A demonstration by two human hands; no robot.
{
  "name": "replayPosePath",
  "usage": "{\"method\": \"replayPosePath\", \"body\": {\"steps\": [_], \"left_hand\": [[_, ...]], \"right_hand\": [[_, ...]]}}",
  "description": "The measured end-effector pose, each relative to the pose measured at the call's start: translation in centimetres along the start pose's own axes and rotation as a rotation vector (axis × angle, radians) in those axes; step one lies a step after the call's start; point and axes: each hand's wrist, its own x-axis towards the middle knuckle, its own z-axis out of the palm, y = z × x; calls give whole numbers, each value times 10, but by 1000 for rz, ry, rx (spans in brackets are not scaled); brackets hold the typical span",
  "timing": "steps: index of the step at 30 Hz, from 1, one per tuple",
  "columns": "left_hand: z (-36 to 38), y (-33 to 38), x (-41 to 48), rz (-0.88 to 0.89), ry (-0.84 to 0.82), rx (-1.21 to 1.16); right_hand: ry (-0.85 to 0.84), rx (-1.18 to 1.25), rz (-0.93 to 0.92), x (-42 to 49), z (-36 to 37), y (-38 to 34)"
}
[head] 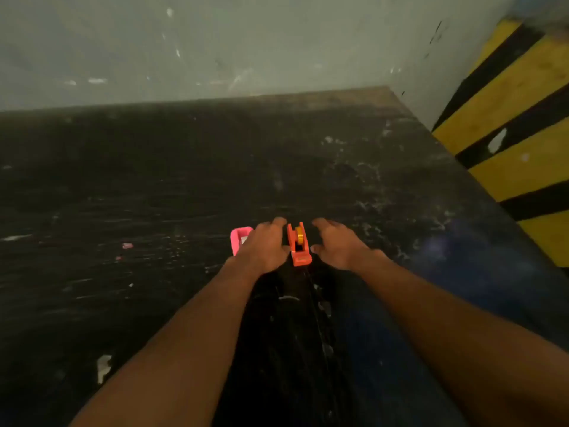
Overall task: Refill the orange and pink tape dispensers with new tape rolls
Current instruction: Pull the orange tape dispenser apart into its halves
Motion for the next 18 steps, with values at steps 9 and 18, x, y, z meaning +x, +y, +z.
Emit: {"method": "replayPosePath", "body": {"steps": [9,18], "left_hand": [[24,-22,44,-57,-55,-180],[27,-14,3,-99,-53,-286]], "right_hand": [[-76,132,20,43,20,2],[-88,366,41,3,24,-6]]}}
